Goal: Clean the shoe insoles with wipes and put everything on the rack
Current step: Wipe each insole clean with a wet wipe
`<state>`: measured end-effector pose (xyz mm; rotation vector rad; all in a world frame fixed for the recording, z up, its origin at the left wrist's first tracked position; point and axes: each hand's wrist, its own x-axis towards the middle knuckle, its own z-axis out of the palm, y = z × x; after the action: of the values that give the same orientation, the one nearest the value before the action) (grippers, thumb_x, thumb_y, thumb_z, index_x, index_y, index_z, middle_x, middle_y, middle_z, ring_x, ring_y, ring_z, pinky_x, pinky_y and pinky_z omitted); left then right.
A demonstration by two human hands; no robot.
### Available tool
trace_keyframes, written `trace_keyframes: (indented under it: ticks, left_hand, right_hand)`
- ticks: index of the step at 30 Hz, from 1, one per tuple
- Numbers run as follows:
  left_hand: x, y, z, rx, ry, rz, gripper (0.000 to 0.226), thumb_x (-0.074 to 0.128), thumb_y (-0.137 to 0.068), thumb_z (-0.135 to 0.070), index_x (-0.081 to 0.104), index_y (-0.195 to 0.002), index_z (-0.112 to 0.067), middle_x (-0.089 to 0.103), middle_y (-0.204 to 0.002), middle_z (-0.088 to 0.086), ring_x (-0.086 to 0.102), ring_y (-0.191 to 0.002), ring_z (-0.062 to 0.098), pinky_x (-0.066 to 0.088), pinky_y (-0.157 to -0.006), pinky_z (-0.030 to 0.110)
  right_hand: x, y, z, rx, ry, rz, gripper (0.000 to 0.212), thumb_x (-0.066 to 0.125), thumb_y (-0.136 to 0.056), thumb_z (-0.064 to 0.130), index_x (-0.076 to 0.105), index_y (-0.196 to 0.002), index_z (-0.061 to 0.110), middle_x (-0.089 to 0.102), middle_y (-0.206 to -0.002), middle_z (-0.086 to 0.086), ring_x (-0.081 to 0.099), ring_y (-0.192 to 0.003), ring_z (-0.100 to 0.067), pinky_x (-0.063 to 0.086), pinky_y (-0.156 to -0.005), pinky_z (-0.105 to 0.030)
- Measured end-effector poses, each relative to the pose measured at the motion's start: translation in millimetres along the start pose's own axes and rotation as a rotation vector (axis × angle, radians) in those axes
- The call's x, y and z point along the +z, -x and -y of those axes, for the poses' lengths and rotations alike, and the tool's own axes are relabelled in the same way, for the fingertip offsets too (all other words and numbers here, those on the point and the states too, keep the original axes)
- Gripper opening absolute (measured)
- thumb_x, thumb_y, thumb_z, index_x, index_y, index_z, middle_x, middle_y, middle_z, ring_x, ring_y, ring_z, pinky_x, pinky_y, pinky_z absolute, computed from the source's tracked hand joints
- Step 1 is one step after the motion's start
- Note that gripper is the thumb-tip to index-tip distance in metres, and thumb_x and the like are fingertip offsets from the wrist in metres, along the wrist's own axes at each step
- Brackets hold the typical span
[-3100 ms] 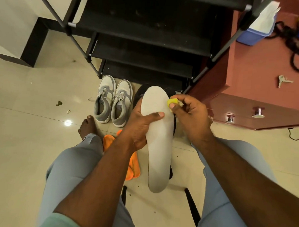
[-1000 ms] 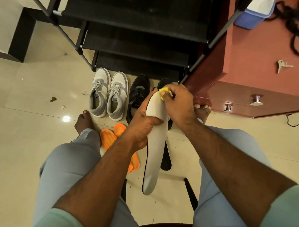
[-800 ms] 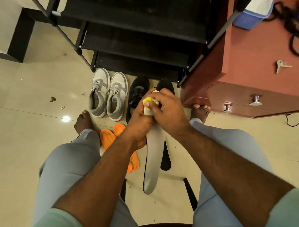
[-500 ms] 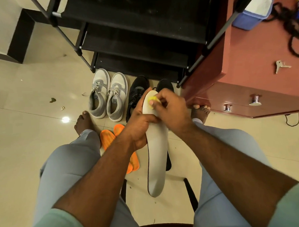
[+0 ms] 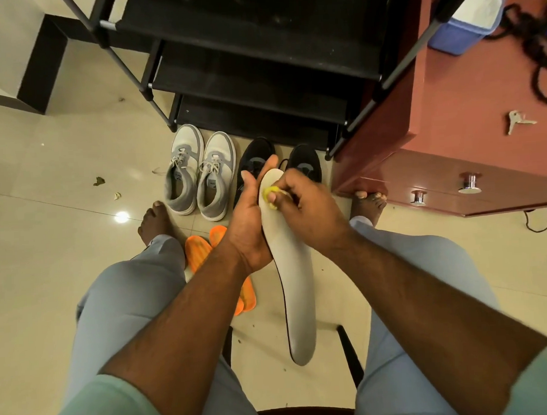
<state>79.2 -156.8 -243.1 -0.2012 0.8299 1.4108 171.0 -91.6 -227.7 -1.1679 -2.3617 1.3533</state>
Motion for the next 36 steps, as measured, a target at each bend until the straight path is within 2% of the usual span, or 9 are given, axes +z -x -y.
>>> trace_keyframes:
  ticks: [4, 7, 10, 16, 19, 22, 28, 33, 36]
  left_hand:
    - [0, 1, 4, -0.018, -0.023, 0.026, 0.05, 0.026, -0.102, -0.055, 0.041, -0.147, -0.04, 0.062, -0.136, 0.001, 0.064, -0.117, 0.022, 0.055, -0.093, 0.042]
    - [-4, 1, -3, -0.021, 0.012, 0.027, 0.047, 0.032, -0.101, -0.051, 0.044, -0.145, -0.041, 0.067, -0.127, 0.004, 0.069, -0.106, 0.023, 0.057, -0.086, 0.04]
    - [-6, 0, -8, -0.042, 0.02, 0.017, 0.043, 0.034, -0.101, -0.049, 0.05, -0.14, -0.044, 0.061, -0.135, 0.009, 0.071, -0.1, 0.024, 0.059, -0.082, 0.04]
    - [-3, 1, 1, -0.073, 0.005, 0.025, 0.051, 0.038, -0.099, -0.051, 0.044, -0.148, -0.036, 0.065, -0.124, 0.005, 0.066, -0.108, 0.023, 0.053, -0.092, 0.04]
    - [-7, 0, -5, -0.032, 0.012, 0.042, 0.046, 0.033, -0.1, -0.053, 0.048, -0.142, -0.042, 0.062, -0.132, 0.007, 0.067, -0.109, 0.024, 0.055, -0.091, 0.042]
    - [-9, -3, -10, 0.005, 0.013, 0.007, 0.044, 0.032, -0.101, -0.055, 0.049, -0.141, -0.044, 0.06, -0.136, 0.008, 0.069, -0.103, 0.023, 0.056, -0.084, 0.042]
    - [-4, -2, 3, -0.068, -0.002, 0.028, 0.045, 0.032, -0.101, -0.054, 0.053, -0.138, -0.041, 0.068, -0.126, 0.001, 0.064, -0.112, 0.022, 0.054, -0.09, 0.038]
    - [-13, -7, -8, -0.008, 0.029, -0.009, 0.052, 0.032, -0.099, -0.056, 0.047, -0.145, -0.037, 0.063, -0.133, 0.007, 0.066, -0.107, 0.026, 0.054, -0.091, 0.043]
    - [-12, -7, -8, -0.012, -0.002, -0.031, 0.053, 0.029, -0.101, -0.059, 0.051, -0.142, -0.034, 0.063, -0.134, 0.007, 0.067, -0.109, 0.026, 0.055, -0.092, 0.043]
  right_hand:
    - [-7, -16, 2, 0.119, -0.062, -0.135, 0.007, 0.053, -0.096, 0.029, 0.051, -0.1, 0.023, 0.056, -0.095, 0.008, 0.055, -0.082, -0.004, 0.043, -0.067, -0.011]
    - [-6, -2, 7, 0.005, -0.007, 0.063, 0.012, 0.054, -0.095, 0.026, 0.055, -0.105, 0.018, 0.06, -0.099, 0.002, 0.058, -0.091, -0.013, 0.049, -0.075, -0.024]
    - [-5, 14, 8, -0.127, 0.122, 0.26, 0.014, 0.055, -0.095, 0.024, 0.056, -0.105, 0.014, 0.063, -0.104, -0.003, 0.057, -0.094, -0.017, 0.051, -0.081, -0.033]
    - [-5, -12, 3, -0.116, 0.143, -0.072, 0.019, 0.053, -0.095, 0.027, 0.059, -0.11, 0.018, 0.061, -0.105, 0.002, 0.053, -0.094, -0.009, 0.049, -0.086, -0.03]
    - [0, 4, 1, -0.161, 0.192, 0.051, 0.029, 0.049, -0.096, 0.03, 0.061, -0.118, 0.015, 0.063, -0.117, -0.004, 0.056, -0.108, -0.018, 0.045, -0.095, -0.033]
    - [2, 18, 0, -0.328, 0.279, 0.173, 0.041, 0.039, -0.092, 0.036, 0.065, -0.112, 0.013, 0.068, -0.107, -0.006, 0.061, -0.101, -0.025, 0.048, -0.088, -0.037]
    - [-7, -11, -4, -0.127, 0.222, -0.102, 0.034, 0.048, -0.096, 0.029, 0.061, -0.124, 0.013, 0.064, -0.115, -0.007, 0.058, -0.106, -0.021, 0.048, -0.093, -0.037]
    - [1, 19, -4, -0.343, 0.292, 0.095, 0.039, 0.041, -0.093, 0.032, 0.066, -0.113, 0.01, 0.068, -0.101, -0.008, 0.062, -0.094, -0.024, 0.049, -0.082, -0.034]
    - [-5, 11, -5, -0.304, 0.305, 0.095, 0.039, 0.041, -0.095, 0.033, 0.066, -0.114, 0.01, 0.067, -0.103, -0.008, 0.061, -0.096, -0.024, 0.049, -0.084, -0.035]
